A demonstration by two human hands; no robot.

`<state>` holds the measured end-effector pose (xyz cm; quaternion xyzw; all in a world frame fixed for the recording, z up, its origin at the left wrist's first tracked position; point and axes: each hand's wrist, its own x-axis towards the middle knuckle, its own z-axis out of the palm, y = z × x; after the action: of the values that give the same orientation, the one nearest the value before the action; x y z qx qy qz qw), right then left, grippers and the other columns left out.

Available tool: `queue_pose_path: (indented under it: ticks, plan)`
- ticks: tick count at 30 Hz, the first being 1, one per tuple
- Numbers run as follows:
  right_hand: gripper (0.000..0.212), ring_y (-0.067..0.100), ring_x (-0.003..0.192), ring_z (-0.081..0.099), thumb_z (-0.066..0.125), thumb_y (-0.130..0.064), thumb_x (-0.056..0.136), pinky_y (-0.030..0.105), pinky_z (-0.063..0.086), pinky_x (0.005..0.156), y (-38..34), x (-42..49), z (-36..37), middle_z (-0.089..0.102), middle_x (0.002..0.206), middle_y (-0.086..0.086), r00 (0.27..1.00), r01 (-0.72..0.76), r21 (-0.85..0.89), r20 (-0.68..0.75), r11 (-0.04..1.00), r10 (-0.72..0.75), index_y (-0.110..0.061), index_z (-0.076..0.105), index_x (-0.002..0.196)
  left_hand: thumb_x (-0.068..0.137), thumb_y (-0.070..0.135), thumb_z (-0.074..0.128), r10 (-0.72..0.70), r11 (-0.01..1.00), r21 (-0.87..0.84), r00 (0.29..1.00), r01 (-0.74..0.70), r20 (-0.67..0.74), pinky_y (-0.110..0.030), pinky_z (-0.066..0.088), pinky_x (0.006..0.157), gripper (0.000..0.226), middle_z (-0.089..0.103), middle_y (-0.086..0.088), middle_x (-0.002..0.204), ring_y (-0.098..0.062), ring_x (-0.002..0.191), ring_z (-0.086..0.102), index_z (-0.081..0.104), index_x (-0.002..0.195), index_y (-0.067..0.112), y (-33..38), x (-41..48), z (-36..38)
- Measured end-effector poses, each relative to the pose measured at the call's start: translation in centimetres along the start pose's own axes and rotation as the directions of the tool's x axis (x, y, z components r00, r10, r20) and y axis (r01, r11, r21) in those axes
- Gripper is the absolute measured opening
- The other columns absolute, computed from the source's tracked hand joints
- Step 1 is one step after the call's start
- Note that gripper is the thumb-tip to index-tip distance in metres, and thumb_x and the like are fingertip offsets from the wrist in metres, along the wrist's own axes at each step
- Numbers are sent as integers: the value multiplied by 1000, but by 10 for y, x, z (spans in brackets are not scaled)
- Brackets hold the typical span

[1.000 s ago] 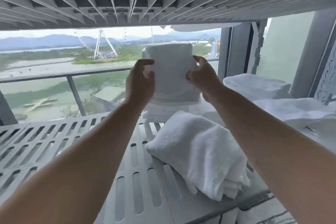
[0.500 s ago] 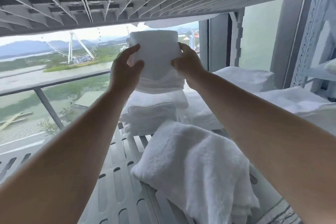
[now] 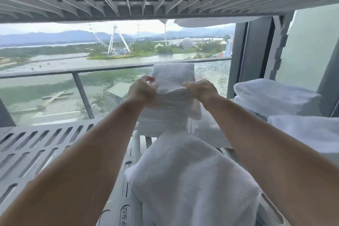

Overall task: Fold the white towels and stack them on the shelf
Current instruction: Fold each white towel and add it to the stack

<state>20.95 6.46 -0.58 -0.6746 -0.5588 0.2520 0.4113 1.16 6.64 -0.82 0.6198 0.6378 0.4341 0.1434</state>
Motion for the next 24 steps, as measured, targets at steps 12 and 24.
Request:
queue_pose_path:
  ticks: [12,24]
  plan:
    - [30,18,46,67,65,-37,89,17,43,35,-17,10,-2,70,95,11,997,-69,325,46,943,57,-9,72,95,87,16,62,112,993,-11,985,-115,-135,-21,44,53,34,73,-9,112,-16,61,60,71,116,30,15,25,-12]
    - [55,36,94,72,68,-53,81,46,58,87,-10,3,24,72,108,14,996,-81,365,1,928,87,-5,71,107,91,40,58,62,983,-174,996,-50,65,-33,49,73,26,65,-7,121,-21,91,60,65,116,38,-23,24,-12]
